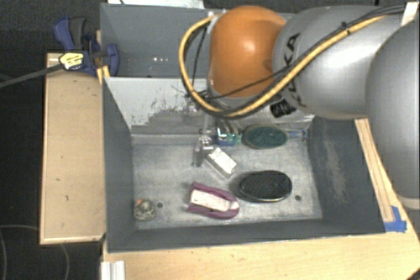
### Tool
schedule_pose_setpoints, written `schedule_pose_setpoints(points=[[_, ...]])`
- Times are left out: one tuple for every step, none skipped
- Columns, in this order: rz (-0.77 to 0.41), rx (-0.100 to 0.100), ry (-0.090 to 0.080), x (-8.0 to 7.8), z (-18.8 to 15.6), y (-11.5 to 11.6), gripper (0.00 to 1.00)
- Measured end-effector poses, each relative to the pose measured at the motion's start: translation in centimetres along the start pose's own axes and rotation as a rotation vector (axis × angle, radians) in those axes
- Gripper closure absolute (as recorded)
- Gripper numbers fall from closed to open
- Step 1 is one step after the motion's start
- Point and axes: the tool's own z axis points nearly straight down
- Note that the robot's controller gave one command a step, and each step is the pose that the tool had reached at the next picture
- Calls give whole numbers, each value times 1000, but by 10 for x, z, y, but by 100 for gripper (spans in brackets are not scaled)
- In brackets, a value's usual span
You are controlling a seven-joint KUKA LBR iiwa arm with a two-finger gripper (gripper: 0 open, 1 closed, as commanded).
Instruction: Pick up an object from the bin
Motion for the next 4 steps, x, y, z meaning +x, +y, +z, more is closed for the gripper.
schedule_pose_setpoints(points=[[186, -4, -15, 1, -90, -1, 0], [123, 4, 2, 35, 10, -72, 0], [123, -2, -13, -8, 114, -86, 0], [127, -3, -16, -8, 111, -85, 100]])
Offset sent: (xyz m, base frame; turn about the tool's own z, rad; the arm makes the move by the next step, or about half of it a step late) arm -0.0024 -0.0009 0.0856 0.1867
